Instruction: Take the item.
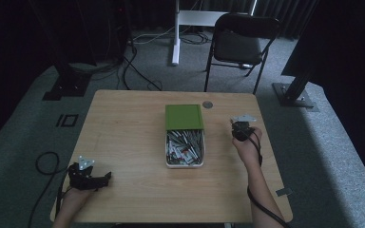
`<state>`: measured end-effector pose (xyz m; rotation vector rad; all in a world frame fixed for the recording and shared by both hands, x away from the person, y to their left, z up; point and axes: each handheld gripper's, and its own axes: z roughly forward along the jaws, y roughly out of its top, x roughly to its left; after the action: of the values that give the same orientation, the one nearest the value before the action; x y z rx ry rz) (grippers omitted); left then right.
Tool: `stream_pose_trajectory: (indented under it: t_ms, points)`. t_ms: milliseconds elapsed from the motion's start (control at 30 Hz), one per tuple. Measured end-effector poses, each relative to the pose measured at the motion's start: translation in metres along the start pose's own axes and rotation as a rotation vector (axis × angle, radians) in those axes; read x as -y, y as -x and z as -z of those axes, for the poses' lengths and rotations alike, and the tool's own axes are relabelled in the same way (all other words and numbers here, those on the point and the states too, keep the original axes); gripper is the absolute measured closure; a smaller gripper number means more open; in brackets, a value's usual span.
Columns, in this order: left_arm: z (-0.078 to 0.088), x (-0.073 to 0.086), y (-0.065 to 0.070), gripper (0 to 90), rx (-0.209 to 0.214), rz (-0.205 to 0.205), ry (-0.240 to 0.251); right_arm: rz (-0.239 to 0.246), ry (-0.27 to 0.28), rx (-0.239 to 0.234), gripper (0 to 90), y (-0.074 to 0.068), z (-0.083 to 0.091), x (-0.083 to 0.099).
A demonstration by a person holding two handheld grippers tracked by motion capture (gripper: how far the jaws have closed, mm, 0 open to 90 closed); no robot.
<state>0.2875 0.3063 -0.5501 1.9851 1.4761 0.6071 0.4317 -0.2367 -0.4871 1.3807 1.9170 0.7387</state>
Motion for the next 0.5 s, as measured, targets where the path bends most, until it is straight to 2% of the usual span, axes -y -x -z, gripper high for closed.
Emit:
stream_pose_trajectory:
  t_ms: [167, 200, 267, 333, 400, 433, 500]
  points:
    - [0.0, 0.0, 0.0, 1.3, 0.0, 0.0, 0.0, -0.004, -0.026, 0.017, 88.6, 0.002, -0.014, 0.004]
    - [0.0, 0.0, 0.0, 1.3, 0.0, 0.0, 0.0, -0.021, -0.031, -0.002, 88.6, 0.003, -0.018, 0.006]
    - [0.0, 0.0, 0.0, 1.3, 0.0, 0.0, 0.0, -0.026, -0.041, 0.004, 88.5, 0.003, -0.023, 0.009]
    - [0.0, 0.0, 0.0, 1.3, 0.0, 0.0, 0.0, -0.043, -0.04, -0.016, 88.5, 0.002, -0.025, 0.011]
    - [0.0, 0.0, 0.0, 1.3, 0.0, 0.0, 0.0, -0.042, -0.039, -0.015, 88.5, 0.001, -0.026, 0.011]
    - [0.0, 0.0, 0.0, 1.3, 0.0, 0.0, 0.0, -0.061, -0.037, -0.05, 88.3, -0.002, -0.026, 0.013]
    - [0.0, 0.0, 0.0, 1.3, 0.0, 0.0, 0.0, -0.058, -0.039, -0.061, 88.1, -0.006, -0.027, 0.015]
